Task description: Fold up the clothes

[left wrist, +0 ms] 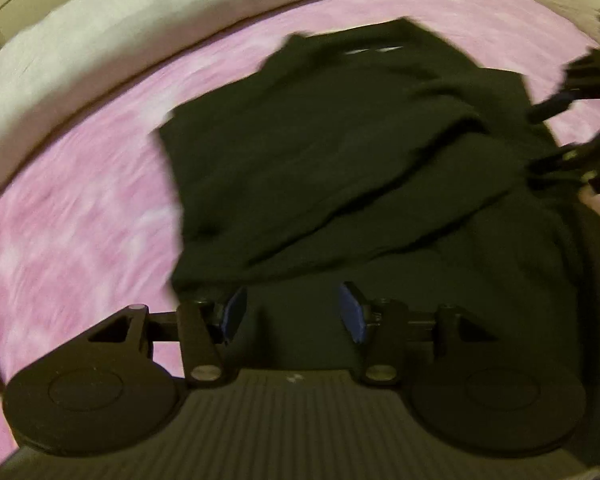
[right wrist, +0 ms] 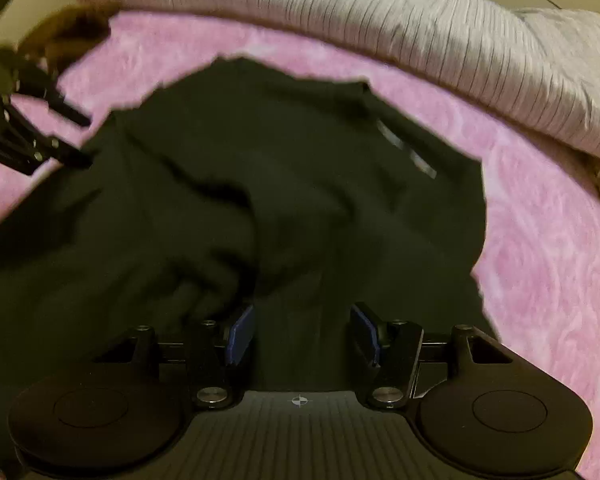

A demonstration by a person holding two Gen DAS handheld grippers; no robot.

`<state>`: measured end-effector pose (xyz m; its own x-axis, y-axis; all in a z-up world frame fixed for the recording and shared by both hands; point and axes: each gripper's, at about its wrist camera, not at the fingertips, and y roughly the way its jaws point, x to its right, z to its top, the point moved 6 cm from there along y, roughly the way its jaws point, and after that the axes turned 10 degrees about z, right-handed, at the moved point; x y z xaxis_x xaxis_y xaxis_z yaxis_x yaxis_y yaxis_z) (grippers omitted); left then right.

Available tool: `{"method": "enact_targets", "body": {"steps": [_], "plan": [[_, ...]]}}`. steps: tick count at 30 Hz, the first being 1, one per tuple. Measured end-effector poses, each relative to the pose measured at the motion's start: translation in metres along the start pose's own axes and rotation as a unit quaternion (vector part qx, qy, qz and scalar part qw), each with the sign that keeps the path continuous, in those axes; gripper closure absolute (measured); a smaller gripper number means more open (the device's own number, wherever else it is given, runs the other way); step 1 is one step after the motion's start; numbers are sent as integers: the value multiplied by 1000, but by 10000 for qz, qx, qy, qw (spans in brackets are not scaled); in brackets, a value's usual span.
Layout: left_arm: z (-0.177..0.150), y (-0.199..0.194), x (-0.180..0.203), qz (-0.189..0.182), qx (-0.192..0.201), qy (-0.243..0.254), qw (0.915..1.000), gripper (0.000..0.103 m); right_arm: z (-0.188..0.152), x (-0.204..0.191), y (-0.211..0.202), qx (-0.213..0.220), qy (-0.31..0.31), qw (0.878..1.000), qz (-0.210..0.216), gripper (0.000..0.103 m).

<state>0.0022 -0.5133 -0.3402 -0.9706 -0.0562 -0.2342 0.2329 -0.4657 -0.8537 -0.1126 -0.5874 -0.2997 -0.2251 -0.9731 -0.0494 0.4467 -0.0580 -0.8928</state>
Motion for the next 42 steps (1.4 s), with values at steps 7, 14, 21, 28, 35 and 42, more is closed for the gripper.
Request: {"method": "enact_targets", "body": {"steps": [7,14,21,28,35,42], "plan": [[20,-7,31,-196,306,75,9993,48,3,7,2,10,-172,9997,-159,103],[32,-8,46,-285,372,-88,9989,43,-44,93,-108,864,1936,9657,-1500,103],[45,11,99,-662,407,885,9930,47,-117,112,-111,328,2811,9482,-1446,89],[39,-3,80,-638,497,983,9919,100,-62,55,-85,769,1659,9802,-757,50],[1,-47,-42,472,493,-20,9977,103,14,0,-48,1155,232,9926,-290,47],[-68,-60,-72,672,115,-424,9968,103,92,-57,34,1071,-1004,9891,95,45]]}}
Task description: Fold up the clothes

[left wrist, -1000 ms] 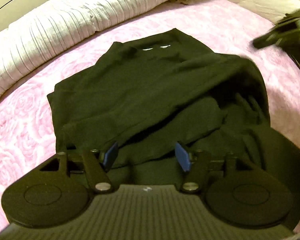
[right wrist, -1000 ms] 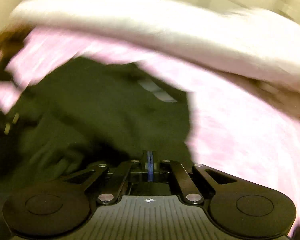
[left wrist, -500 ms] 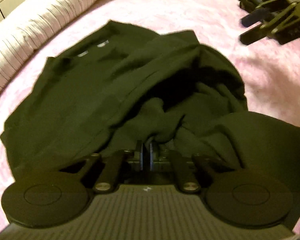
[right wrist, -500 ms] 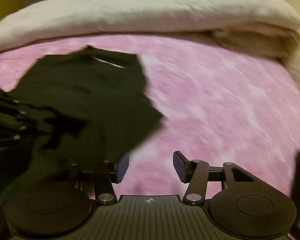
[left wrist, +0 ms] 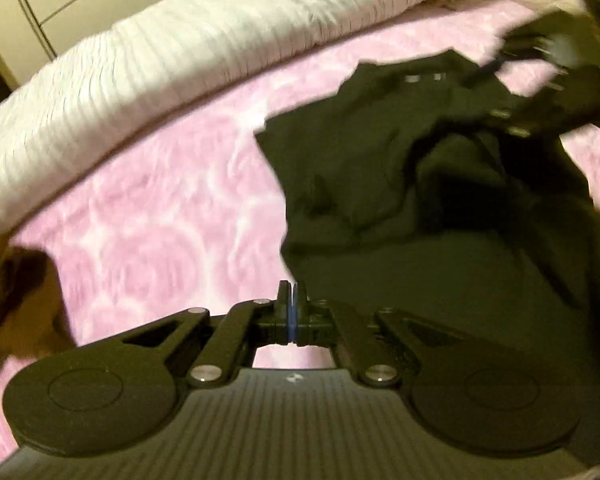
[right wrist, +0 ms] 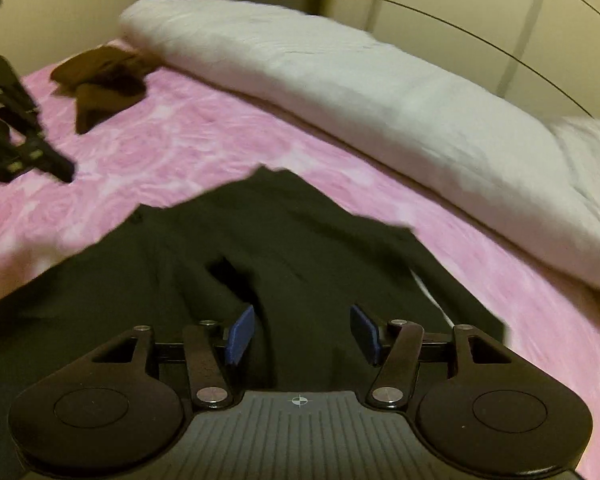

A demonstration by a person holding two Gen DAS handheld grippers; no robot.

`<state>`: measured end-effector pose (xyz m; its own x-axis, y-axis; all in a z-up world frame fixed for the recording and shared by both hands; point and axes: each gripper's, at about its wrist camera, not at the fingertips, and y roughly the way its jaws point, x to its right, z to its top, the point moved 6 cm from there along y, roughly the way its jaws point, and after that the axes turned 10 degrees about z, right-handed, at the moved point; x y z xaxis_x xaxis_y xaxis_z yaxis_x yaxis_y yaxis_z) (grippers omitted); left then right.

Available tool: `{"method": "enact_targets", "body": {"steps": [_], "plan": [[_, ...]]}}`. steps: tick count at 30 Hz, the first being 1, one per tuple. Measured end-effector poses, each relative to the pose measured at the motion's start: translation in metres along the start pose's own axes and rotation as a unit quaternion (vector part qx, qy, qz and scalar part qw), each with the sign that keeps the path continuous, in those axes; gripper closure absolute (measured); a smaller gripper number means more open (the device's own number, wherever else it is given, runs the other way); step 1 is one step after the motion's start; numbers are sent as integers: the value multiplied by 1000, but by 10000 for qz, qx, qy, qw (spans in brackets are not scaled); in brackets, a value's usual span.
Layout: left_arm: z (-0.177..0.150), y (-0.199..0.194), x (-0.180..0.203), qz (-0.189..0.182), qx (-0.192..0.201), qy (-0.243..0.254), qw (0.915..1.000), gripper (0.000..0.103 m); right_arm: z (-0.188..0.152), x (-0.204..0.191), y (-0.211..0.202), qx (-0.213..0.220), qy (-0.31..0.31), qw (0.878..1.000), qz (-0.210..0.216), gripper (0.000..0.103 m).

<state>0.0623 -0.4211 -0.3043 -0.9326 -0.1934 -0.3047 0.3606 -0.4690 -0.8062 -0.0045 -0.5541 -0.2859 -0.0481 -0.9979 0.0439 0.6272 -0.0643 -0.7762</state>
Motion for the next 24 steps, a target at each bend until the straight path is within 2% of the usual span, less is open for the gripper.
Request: {"method": "enact_targets", "body": {"steps": [3,5,6,7,8,10,12,13,14,18,21,22,23,24], "plan": [[-25,-1,7,-139,-143,-162,9997,103,15,-12,48,-402,-452,9982,-37,45],[-36,0,15,-218,-215,-276,9991,98,11,-15,80,-937,-849,9919,-107,45],[-38,1,20,-242,-220,-310,9990,98,7,-14,88,-1116,-973,9888,-166,61],[-35,0,26,-286,-156,-318,9990,90,5,-12,89,-1182,-1003,9876,-236,99],[-29,-2,33,-345,-53,-309,9989,76,5,-7,78,-1049,-865,9902,-325,98],[-17,-5,47,-461,153,-293,9984,54,5,5,51,-759,-532,9943,-520,98],[2,-9,69,-608,460,-58,9971,47,-1,27,4,-385,78,9961,-789,98],[13,-10,82,-673,613,111,9958,40,-8,40,-22,-234,478,9941,-946,98],[25,-10,96,-724,774,301,9939,37,-17,57,-50,-86,948,9889,-1136,98],[67,0,153,-766,1311,1202,9811,37,-71,115,-152,223,2299,9485,-2167,98],[81,16,192,-634,1534,2318,9585,38,-120,141,-196,197,2926,9196,-2614,98],[80,22,200,-607,1476,2663,9506,50,-136,147,-206,159,3099,9113,-2706,98],[80,28,207,-580,1415,3005,9414,68,-149,152,-210,95,3244,9058,-2724,98],[80,34,215,-552,1353,3343,9311,75,-162,156,-215,30,3388,9001,-2741,98]]}}
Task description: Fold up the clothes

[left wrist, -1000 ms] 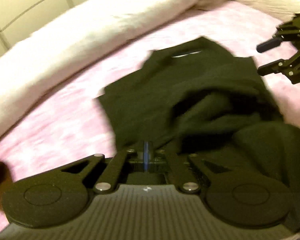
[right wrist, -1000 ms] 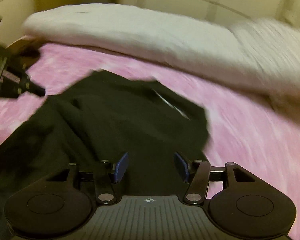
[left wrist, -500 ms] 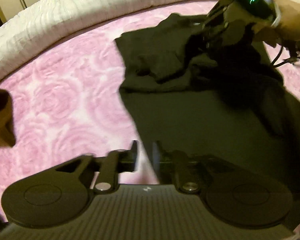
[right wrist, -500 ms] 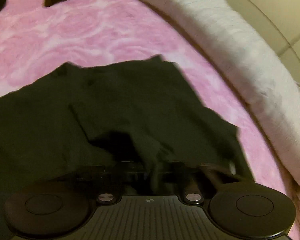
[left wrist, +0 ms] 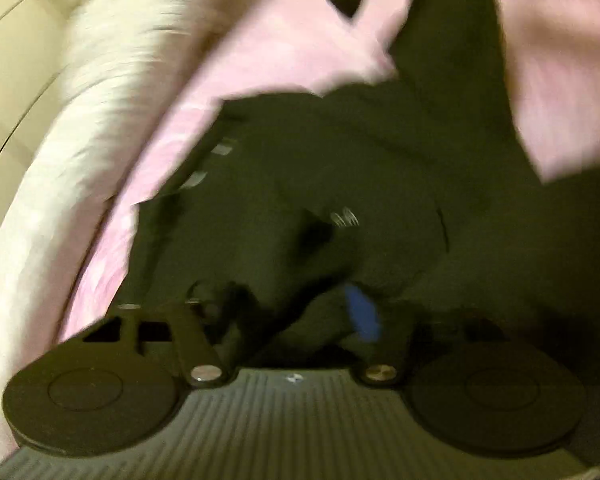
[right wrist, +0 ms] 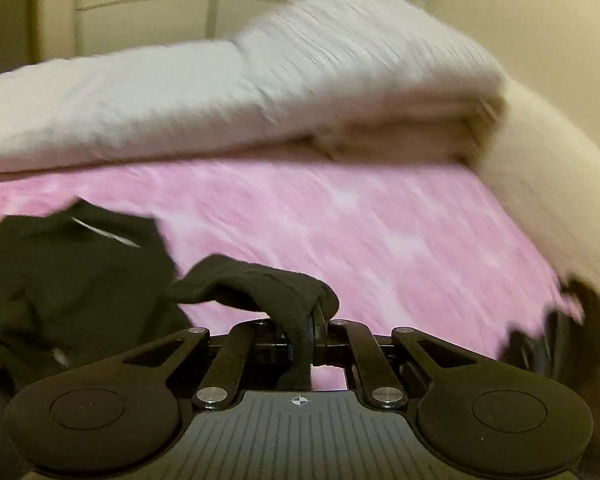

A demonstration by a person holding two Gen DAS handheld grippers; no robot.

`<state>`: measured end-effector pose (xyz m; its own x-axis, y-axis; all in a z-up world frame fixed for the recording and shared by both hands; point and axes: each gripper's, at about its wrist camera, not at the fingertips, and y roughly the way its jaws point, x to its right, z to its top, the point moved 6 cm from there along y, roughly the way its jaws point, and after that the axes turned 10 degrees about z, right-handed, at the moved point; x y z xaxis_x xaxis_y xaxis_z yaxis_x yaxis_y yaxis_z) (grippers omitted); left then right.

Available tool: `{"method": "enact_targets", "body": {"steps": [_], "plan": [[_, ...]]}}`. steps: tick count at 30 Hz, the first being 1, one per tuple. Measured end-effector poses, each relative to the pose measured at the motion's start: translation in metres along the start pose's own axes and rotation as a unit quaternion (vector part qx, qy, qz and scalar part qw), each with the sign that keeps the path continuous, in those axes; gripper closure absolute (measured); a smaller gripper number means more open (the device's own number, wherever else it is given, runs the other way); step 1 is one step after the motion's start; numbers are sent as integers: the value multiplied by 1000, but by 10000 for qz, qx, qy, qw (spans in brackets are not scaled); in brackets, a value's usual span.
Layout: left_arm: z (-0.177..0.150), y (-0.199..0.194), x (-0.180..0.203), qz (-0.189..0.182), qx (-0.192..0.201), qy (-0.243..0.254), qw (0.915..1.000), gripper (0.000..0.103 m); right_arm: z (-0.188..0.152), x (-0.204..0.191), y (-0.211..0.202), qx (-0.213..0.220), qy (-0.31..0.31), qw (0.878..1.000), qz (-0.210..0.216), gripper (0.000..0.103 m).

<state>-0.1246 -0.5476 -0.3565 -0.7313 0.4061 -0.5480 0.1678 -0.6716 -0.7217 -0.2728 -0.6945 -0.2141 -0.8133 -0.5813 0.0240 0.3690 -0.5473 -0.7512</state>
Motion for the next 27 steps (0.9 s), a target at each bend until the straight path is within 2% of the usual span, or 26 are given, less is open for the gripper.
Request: {"method": "enact_targets", "body": {"steps": [1,2,7,9,10,11,15,16,18,19,21,23,25,26,27], "plan": [[3,7,6,-46,-72,349,9994,85,-6,12,1,-77,112,9999,-40,98],[5,9,8,-85,-117,534,9985,87,-13,20,2,-129,190,9997,-54,98],[10,-20,-6,-294,40,369,9989,85,-33,39,3,-255,436,9987,10,98],[8,-31,-3,-210,167,636,9976,76,-39,41,4,-254,458,9986,21,98],[4,-31,0,-165,196,854,9960,62,-41,42,5,-261,481,9985,26,98],[-1,-29,4,-129,198,1104,9936,58,-41,42,6,-279,524,9982,28,98],[-21,-11,17,-8,112,2092,9778,57,-46,45,6,-322,608,9976,48,98],[-26,-5,20,-18,43,2287,9735,59,-48,45,5,-330,594,9977,42,98],[-29,0,21,18,-31,2414,9704,82,-51,45,4,-363,592,9976,32,98],[-27,-1,17,72,-17,2364,9716,98,-52,45,4,-383,596,9975,27,98],[-17,-14,-1,90,181,1974,9801,98,-55,45,3,-422,601,9973,19,98],[-9,-30,-31,205,324,1301,9908,98,-55,42,1,-455,574,9973,18,98],[-8,-45,-83,453,342,-4,9984,98,-54,38,0,-470,557,9973,29,98],[-13,-51,-115,698,288,-680,9948,99,-51,36,-1,-453,537,9975,28,98],[-24,-58,-144,1031,206,-1192,9873,99,-48,34,-2,-436,517,9977,27,98]]}}
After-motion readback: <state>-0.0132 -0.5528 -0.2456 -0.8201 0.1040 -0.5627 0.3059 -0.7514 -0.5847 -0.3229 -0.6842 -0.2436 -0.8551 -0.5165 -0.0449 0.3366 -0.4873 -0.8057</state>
